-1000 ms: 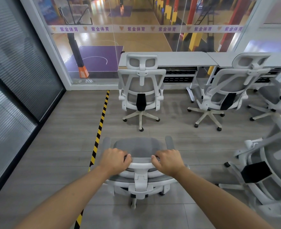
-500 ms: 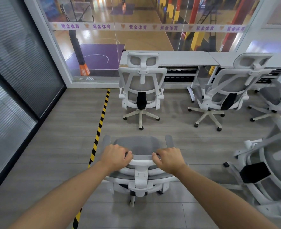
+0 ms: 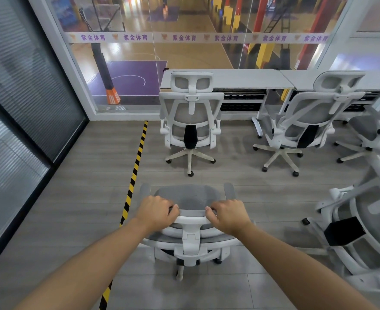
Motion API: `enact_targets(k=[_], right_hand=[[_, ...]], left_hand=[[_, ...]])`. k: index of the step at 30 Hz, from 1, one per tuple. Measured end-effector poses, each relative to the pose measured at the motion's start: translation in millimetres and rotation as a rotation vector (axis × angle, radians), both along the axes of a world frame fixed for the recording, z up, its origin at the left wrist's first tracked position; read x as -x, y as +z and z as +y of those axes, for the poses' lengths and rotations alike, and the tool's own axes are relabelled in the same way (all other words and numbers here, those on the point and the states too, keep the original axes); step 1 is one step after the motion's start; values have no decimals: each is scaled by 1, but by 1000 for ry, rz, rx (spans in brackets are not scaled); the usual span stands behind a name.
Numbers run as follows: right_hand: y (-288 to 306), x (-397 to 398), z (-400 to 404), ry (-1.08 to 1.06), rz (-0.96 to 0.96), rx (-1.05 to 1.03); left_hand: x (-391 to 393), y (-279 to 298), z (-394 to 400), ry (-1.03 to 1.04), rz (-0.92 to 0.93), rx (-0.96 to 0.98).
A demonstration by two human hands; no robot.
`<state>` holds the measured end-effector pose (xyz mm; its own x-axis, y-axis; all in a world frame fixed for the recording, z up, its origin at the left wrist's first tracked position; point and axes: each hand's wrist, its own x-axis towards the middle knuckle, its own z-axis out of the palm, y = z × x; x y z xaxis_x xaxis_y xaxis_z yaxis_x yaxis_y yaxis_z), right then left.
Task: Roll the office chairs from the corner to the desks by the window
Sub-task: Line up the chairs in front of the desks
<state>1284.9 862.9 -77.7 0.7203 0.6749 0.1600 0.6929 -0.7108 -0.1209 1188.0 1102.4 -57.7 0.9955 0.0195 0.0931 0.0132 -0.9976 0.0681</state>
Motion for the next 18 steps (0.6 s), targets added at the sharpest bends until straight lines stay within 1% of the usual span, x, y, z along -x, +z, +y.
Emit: enact_targets(k=[8, 18], right_hand=[[-1, 3, 2, -23, 10, 7], [-1, -1, 1, -20, 2, 0]], left_hand=[[-3, -3, 4, -17, -6, -23], [1, -3, -1, 38, -40, -32]])
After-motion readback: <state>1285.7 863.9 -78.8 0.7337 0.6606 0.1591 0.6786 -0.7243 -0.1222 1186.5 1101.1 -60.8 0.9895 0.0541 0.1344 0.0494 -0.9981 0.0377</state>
